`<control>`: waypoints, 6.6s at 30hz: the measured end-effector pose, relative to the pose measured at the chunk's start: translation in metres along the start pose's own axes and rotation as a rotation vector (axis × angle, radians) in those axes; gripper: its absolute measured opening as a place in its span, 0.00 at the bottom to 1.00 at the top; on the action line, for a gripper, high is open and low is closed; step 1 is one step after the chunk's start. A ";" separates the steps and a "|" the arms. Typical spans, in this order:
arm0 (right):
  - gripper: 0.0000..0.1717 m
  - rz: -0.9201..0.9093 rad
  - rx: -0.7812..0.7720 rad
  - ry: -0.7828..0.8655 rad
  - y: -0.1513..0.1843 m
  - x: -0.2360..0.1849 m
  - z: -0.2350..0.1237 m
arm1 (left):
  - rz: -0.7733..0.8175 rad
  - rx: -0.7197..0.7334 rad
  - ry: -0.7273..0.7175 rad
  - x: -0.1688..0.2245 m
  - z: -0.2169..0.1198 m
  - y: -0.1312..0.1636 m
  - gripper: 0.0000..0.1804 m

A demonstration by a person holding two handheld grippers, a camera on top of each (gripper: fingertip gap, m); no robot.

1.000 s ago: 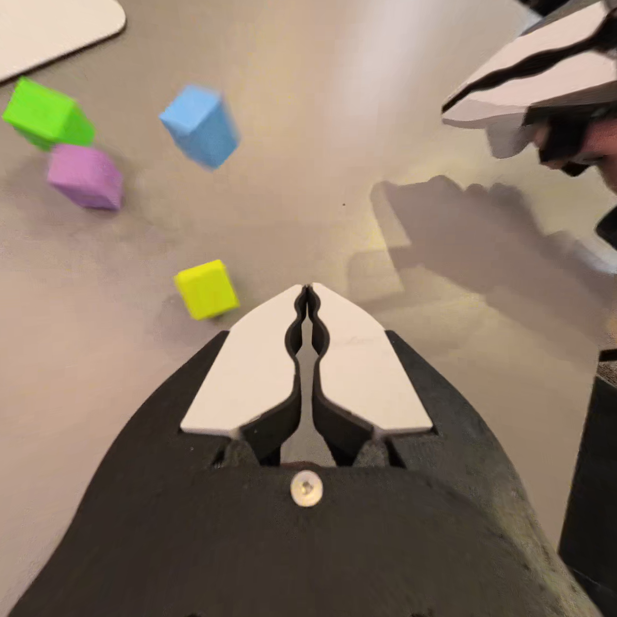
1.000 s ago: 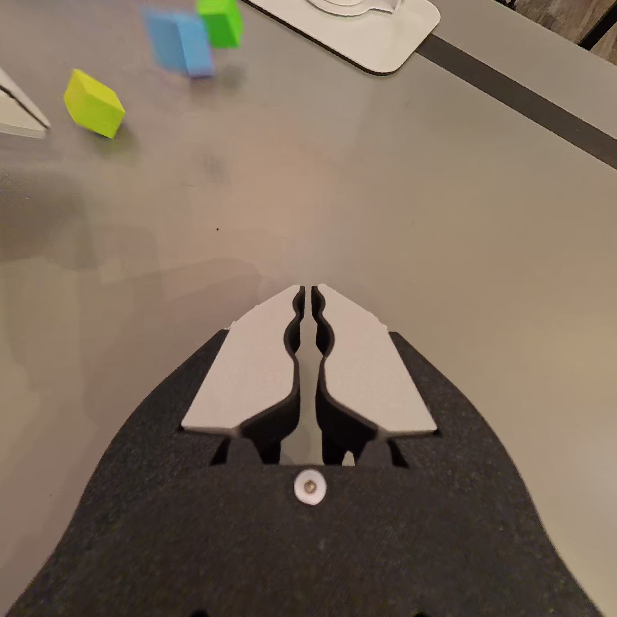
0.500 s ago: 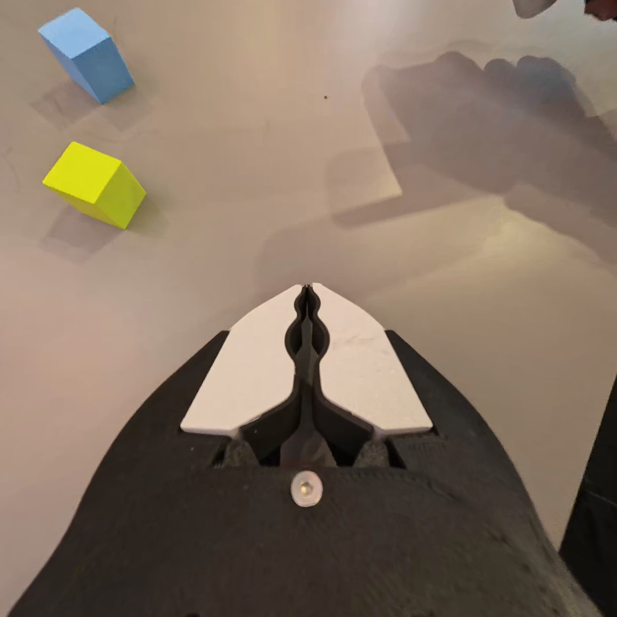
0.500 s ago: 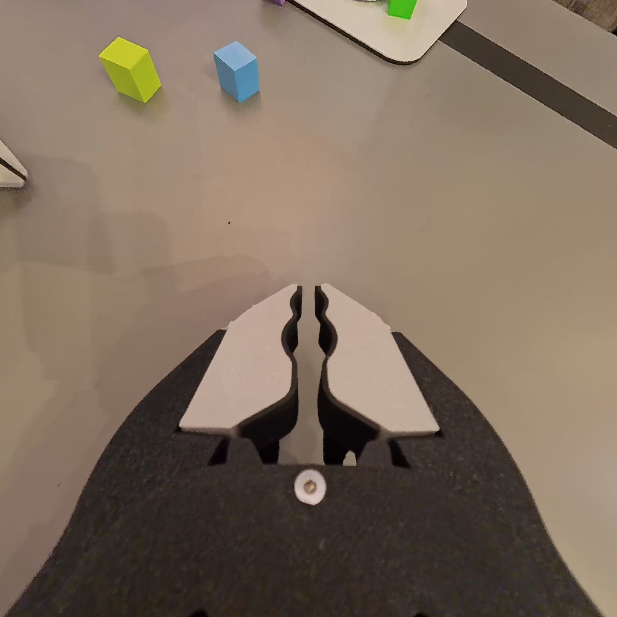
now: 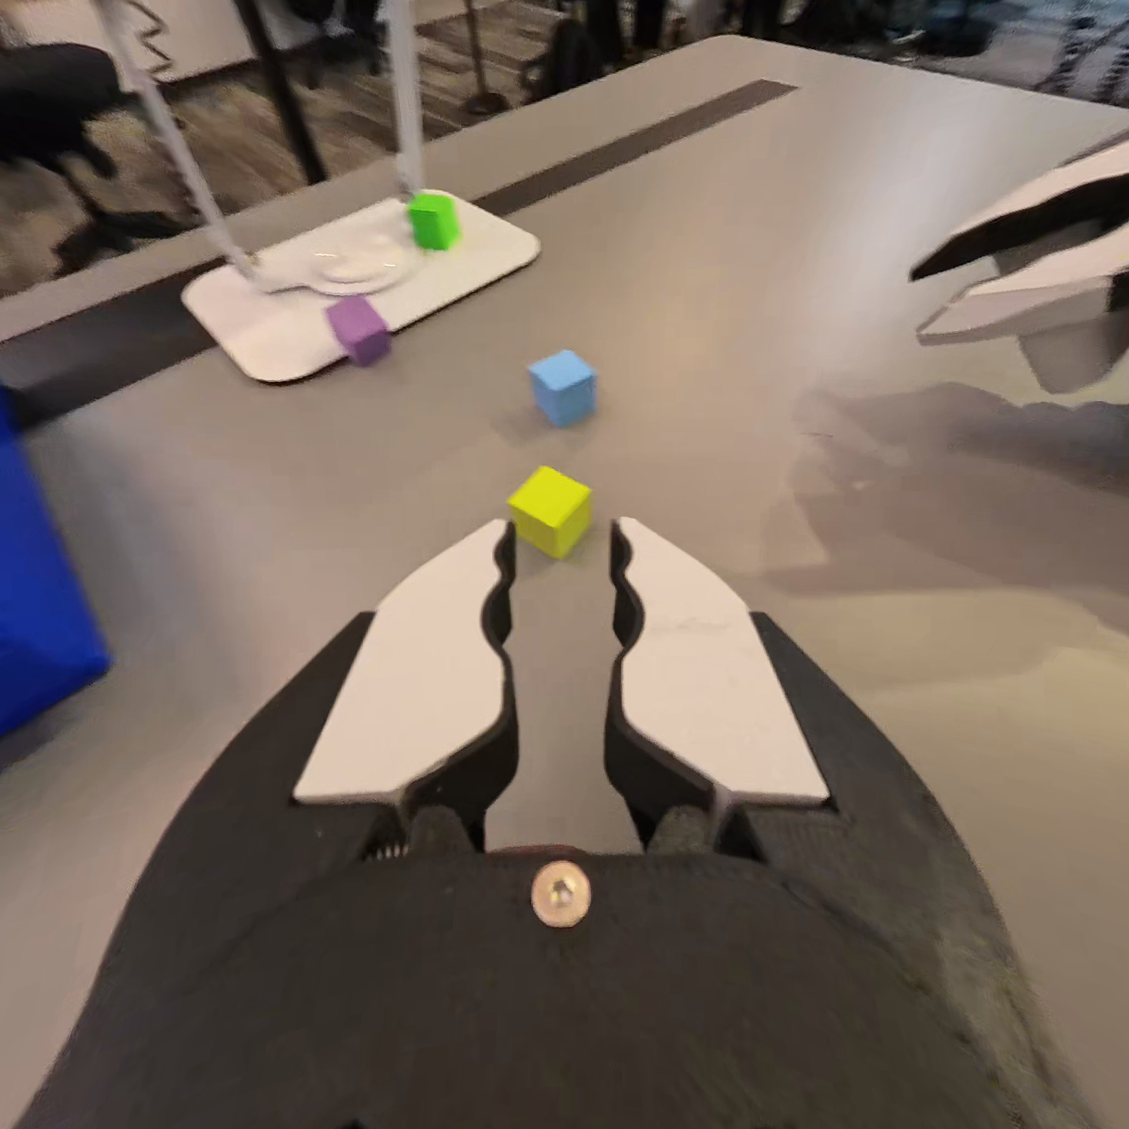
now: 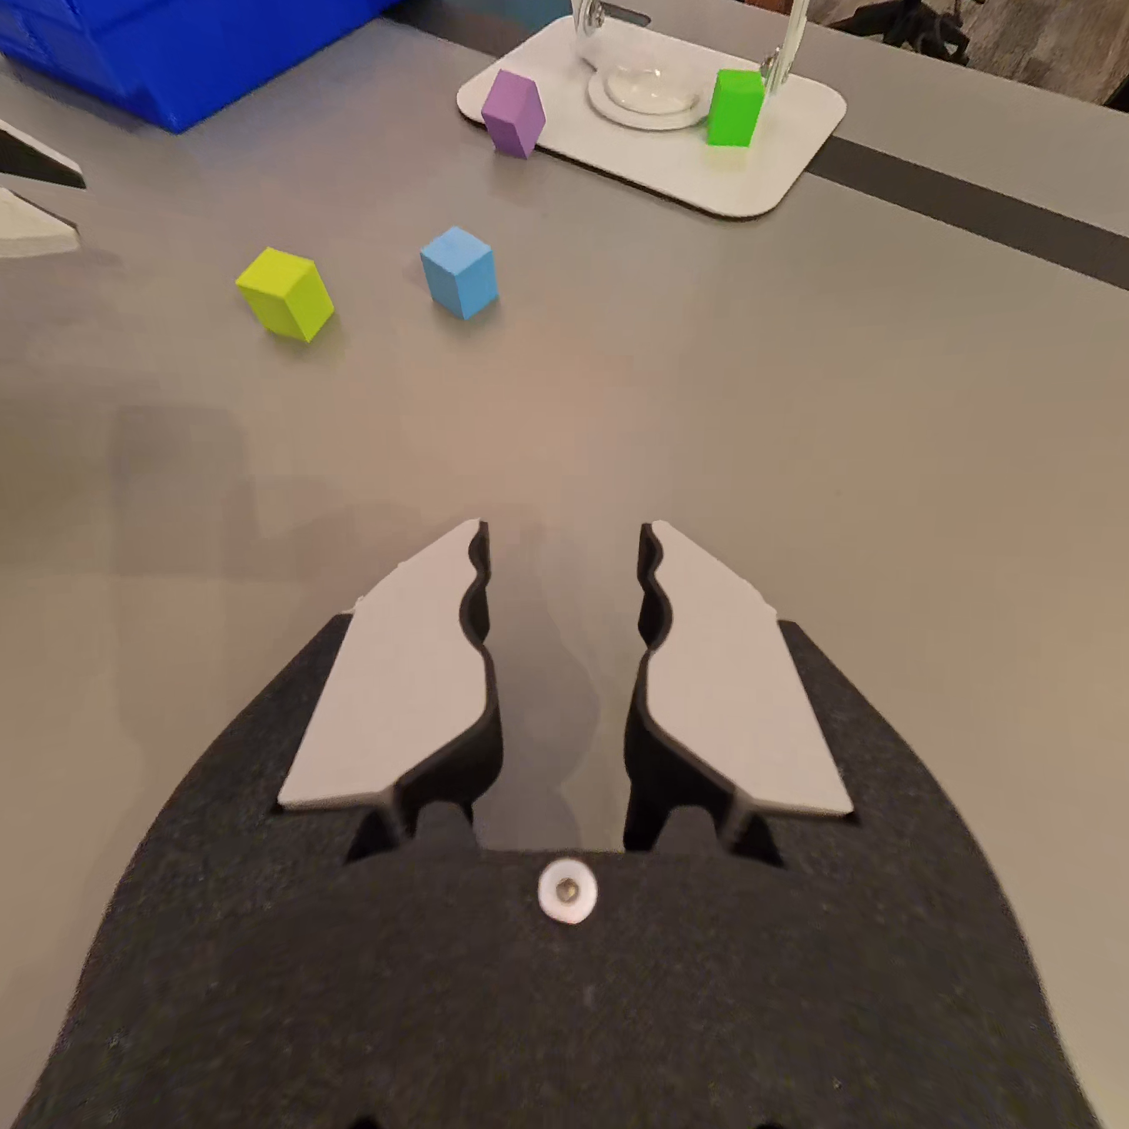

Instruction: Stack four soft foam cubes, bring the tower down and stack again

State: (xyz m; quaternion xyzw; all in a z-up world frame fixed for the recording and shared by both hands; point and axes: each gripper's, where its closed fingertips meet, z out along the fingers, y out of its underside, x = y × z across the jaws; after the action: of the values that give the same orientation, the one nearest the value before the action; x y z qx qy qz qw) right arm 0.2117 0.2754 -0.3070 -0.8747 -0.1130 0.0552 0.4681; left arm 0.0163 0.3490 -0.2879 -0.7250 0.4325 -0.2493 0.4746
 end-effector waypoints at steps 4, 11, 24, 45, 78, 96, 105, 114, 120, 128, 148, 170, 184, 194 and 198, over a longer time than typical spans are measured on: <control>0.30 0.049 0.019 0.025 -0.013 0.009 0.030 | 0.006 0.060 -0.091 -0.027 0.012 -0.016 0.32; 0.30 0.154 0.058 0.074 -0.051 0.046 0.084 | 0.062 0.111 -0.102 -0.056 0.036 -0.056 0.28; 0.30 0.140 0.123 0.092 -0.119 0.077 0.171 | 0.301 -0.081 -0.019 -0.098 0.137 -0.061 0.32; 0.26 -0.109 -0.047 0.167 -0.143 0.094 0.251 | 0.434 -0.194 0.022 -0.125 0.190 -0.032 0.25; 0.15 -0.149 0.020 0.178 -0.152 0.094 0.246 | 0.447 -0.145 0.063 -0.115 0.182 -0.035 0.17; 0.15 -0.210 0.098 0.061 -0.102 0.046 0.153 | 0.187 -0.088 0.202 -0.027 0.047 -0.029 0.17; 0.15 -0.239 0.079 0.010 -0.101 0.033 0.158 | 0.192 -0.252 0.114 -0.020 0.049 0.000 0.17; 0.15 -0.247 0.070 0.002 -0.100 0.032 0.161 | 0.249 -0.285 0.130 -0.007 0.053 0.003 0.17; 0.15 -0.254 0.065 0.001 -0.100 0.031 0.161 | 0.276 -0.296 0.126 -0.007 0.050 0.002 0.17; 0.15 -0.266 0.057 -0.002 -0.098 0.029 0.162 | 0.272 -0.310 0.153 -0.003 0.052 0.006 0.17; 0.15 -0.279 0.049 -0.008 -0.097 0.027 0.164 | 0.264 -0.310 0.124 -0.010 0.052 0.007 0.17; 0.15 -0.270 0.266 -0.312 -0.126 -0.021 0.135 | 0.186 -0.201 0.195 -0.028 0.036 0.003 0.38; 0.15 -0.513 0.276 -0.762 -0.104 -0.118 0.102 | 0.225 -0.235 0.256 -0.018 0.045 0.020 0.36; 0.15 -0.658 0.204 -0.855 -0.104 -0.127 0.099 | 0.244 -0.173 0.244 -0.018 0.043 0.009 0.35; 0.15 -0.667 0.190 -0.896 -0.101 -0.130 0.099 | 0.259 -0.188 0.244 -0.016 0.046 0.012 0.35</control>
State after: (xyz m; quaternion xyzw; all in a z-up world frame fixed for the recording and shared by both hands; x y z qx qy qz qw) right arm 0.0510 0.3772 -0.2788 -0.6367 -0.5653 0.2800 0.4434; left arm 0.0385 0.3826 -0.3178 -0.6688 0.5978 -0.2307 0.3769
